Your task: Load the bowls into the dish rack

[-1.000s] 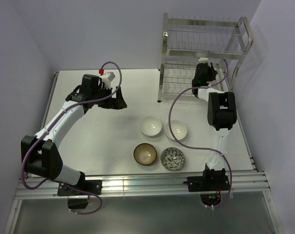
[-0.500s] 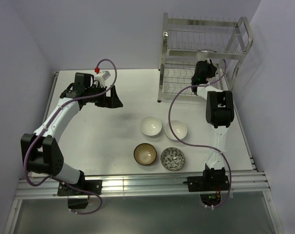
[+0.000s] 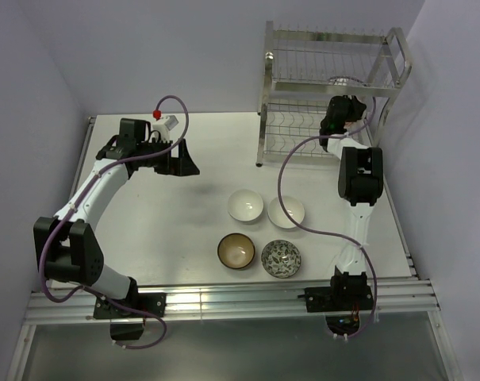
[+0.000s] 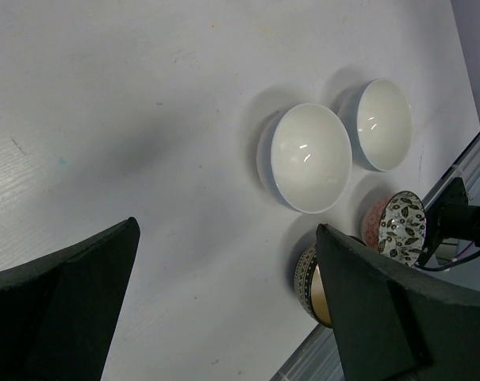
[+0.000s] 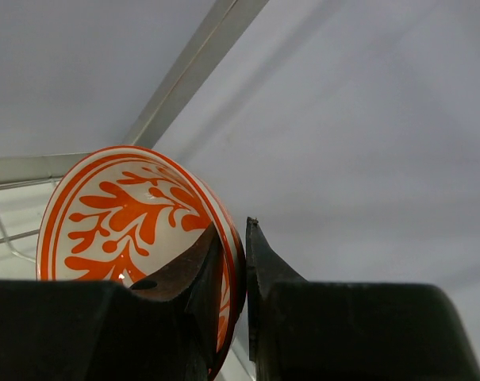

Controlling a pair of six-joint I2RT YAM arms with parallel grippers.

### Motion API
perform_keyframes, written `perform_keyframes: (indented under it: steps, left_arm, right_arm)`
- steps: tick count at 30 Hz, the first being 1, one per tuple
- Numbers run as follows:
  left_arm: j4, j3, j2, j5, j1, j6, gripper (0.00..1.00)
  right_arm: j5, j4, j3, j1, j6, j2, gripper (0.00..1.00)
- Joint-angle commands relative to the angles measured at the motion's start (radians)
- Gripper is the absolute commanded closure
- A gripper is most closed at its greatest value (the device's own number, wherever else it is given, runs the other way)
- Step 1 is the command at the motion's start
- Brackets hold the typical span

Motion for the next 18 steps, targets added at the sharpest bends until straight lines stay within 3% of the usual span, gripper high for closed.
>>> perform_keyframes:
  steps: [1, 18]
  left_arm:
    - [0.039, 0.002, 0.004, 0.027, 0.004, 0.004, 0.01]
    - [0.047, -0.012, -0.005, 0.029, 0.02, 0.01, 0.01]
  right_arm:
    - [0.015, 0.127, 0.073, -0.006, -0.06, 0.012, 1.0]
    - [-0.037, 0.166, 0.148, -0.018, -0.201, 0.077, 1.0]
